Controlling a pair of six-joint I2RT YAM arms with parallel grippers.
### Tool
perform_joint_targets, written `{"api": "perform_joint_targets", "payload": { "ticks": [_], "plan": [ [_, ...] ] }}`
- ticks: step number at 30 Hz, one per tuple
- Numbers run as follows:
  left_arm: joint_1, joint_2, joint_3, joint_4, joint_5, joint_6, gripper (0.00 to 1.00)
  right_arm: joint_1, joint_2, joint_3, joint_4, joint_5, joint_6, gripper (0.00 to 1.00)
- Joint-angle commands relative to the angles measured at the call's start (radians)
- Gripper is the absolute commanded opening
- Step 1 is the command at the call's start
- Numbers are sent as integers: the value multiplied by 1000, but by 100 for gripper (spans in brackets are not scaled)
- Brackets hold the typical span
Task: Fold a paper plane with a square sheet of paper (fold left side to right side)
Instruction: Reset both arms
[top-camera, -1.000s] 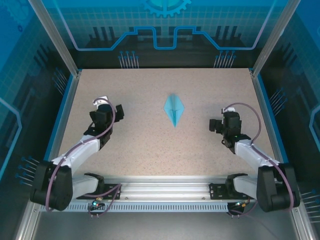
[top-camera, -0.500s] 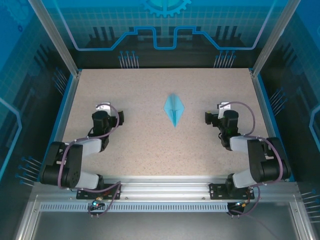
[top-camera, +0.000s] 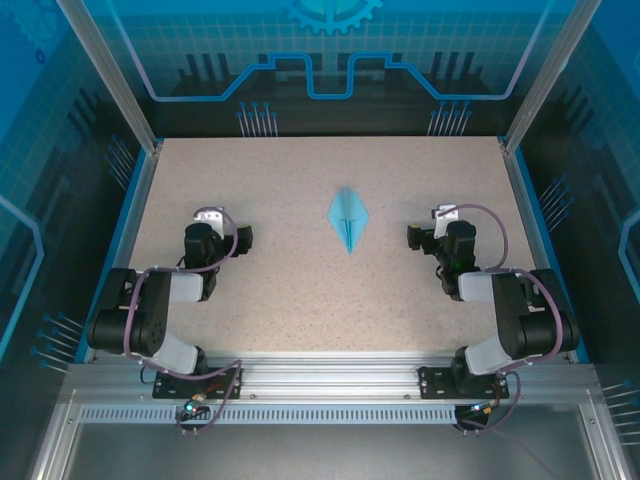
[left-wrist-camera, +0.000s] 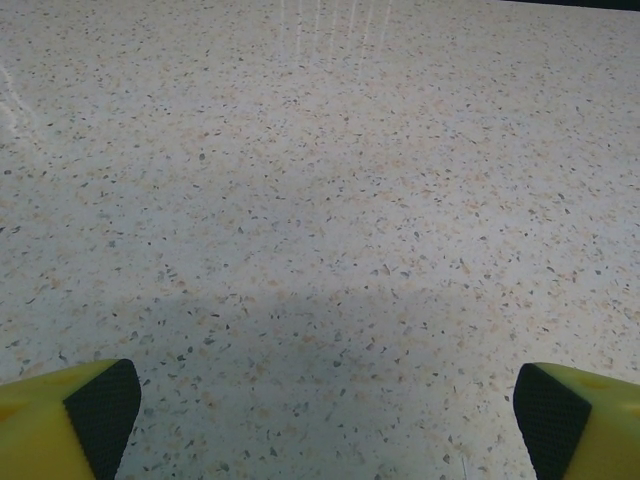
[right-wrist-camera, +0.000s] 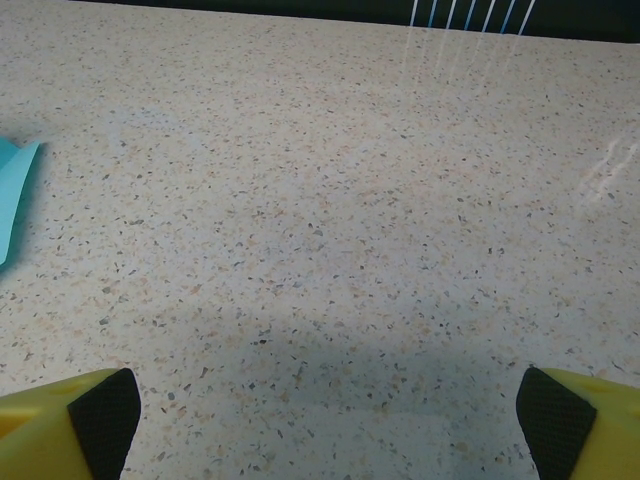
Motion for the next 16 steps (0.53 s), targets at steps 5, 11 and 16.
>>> {"api": "perform_joint_targets", "payload": {
  "ticks": [5,11,16],
  "plan": [
    [9,-1,19,31,24,14,99,-2,4,26,8,-44,-35,100],
    [9,-2,18,32,25,13,99,-1,4,28,6,-44,-34,100],
    [9,-1,19,31,25,13,99,-1,4,27,5,-46,-35,100]
  ]
}}
